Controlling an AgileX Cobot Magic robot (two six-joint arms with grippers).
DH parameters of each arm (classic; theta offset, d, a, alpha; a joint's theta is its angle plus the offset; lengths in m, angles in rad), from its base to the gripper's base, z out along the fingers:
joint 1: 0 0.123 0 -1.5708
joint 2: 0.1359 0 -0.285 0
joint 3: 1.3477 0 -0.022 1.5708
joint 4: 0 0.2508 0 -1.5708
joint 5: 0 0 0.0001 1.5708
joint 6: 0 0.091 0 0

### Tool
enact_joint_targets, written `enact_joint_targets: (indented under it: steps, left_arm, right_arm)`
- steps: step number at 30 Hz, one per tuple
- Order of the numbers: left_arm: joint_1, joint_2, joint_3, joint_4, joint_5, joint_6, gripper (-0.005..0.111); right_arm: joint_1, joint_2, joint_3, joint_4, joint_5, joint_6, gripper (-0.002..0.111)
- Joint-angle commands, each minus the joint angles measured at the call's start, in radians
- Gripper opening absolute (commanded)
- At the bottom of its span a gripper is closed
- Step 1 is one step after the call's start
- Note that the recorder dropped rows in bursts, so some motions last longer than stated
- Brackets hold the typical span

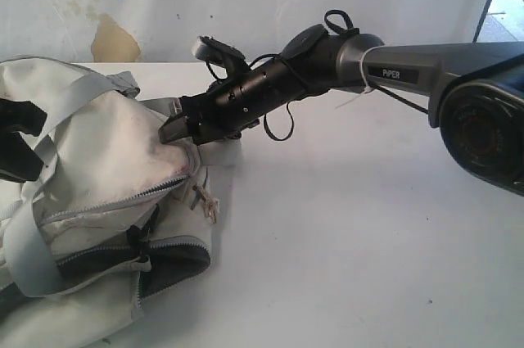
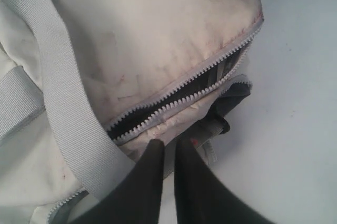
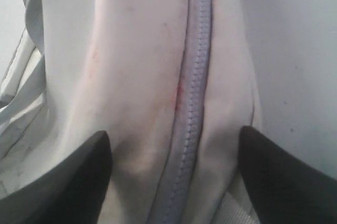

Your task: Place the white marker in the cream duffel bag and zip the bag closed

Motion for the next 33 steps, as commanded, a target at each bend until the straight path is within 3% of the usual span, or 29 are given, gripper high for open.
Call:
enact_joint_targets:
  steps: [1, 8, 15, 18, 21, 23, 24, 27, 30, 33]
  left_arm:
    - [-0.003, -0.007, 0.005, -0.01, -0.005, 0.002, 0.008]
    - [-0.003, -0.007, 0.005, -0.01, -0.005, 0.002, 0.008]
    - [-0.003, -0.007, 0.005, -0.01, -0.009, 0.002, 0.008]
    - [-0.003, -0.007, 0.005, -0.01, -0.014, 0.002, 0.008]
    - [-0.003, -0.007, 0.005, -0.012, -0.012, 0.002, 0.008]
    - [-0.003, -0.007, 0.005, -0.018, 0.011, 0.002, 0.008]
    - [-0.003, -0.007, 0.005, -0.018, 0.033, 0.006, 0.008]
    - [-0.003, -0.007, 0.011, -0.072, 0.028, 0.044, 0.008]
    - [-0.003, -0.007, 0.083, -0.378, -0.063, 0.175, 0.008]
    - [-0.003, -0.007, 0.163, -0.51, -0.167, 0.209, 0.011]
  right_arm:
    - [0.001, 0.001, -0.007, -0.015, 0.004, 0.01, 0.071]
    - [0.001, -0.001, -0.007, -0.066, 0.023, 0.082, 0.076]
    - [0.001, -0.001, -0.007, -0.139, 0.152, 0.112, 0.075]
    - [0.001, -0.001, -0.007, -0.123, 0.174, 0.112, 0.063]
    - [0.001, -0.001, -0.009, -0.123, 0.174, 0.112, 0.041]
    - [0.001, -0.001, -0.009, -0.11, 0.174, 0.112, 0.021]
    - [0.001, -0.001, -0.01, -0.066, 0.177, 0.109, 0.0]
    - [-0.006, -0.018, -0.011, 0.104, 0.165, 0.098, 0.0]
    - [-0.036, -0.038, -0.011, 0.305, 0.155, 0.109, 0.0]
    - [-0.062, -0.04, -0.011, 0.367, 0.196, 0.125, 0.0]
